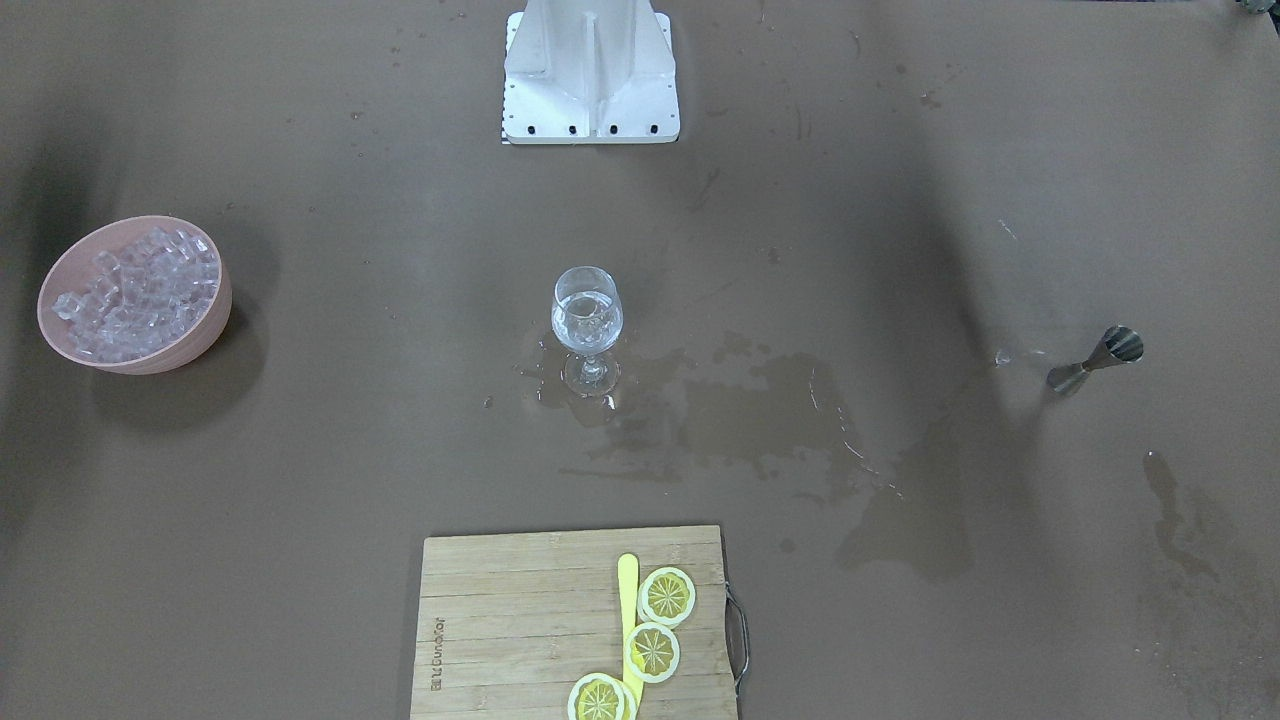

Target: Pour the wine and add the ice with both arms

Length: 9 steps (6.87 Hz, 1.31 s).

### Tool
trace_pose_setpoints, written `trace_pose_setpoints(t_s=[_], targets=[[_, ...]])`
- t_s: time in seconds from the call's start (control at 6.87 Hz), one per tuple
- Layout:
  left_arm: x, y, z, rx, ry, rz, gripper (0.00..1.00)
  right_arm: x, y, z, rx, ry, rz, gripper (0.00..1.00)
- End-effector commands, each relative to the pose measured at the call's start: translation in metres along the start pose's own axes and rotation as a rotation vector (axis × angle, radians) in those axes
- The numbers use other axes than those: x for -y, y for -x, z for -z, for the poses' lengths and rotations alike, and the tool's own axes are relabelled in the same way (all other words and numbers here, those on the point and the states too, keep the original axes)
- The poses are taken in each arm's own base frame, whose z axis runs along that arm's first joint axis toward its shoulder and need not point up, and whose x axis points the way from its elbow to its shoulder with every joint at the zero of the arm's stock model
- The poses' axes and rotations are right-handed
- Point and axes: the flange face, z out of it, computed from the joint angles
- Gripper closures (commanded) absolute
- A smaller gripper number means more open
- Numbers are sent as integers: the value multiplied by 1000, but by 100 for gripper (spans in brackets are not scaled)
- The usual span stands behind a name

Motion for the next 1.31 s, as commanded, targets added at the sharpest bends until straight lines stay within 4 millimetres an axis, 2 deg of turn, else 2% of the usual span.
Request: trace_pose_setpoints(t_s=[0.0,0.29,0.44,0.58,0.73,0.87,1.17], targets=[[23,-27,30,36,25,89,2,-5,-2,0,1,2,-2,0],[64,-81,47,53,56,128,2,-10,-3,0,1,3,-3,0],[62,-95,44,84,44,88,2,-12,-4,-1,0,6,-7,0],[43,-91,31,164,36,52,2,-13,-5,-2,0,7,-9,0],[37,-71,14,255,47,-67,2,-16,-7,-3,-1,8,-10,0],[33,-47,-1,263,104,-197,2,-18,-9,-4,-1,9,-11,0],[29,-36,-8,255,104,-215,2,-19,-9,-6,1,12,-12,0]])
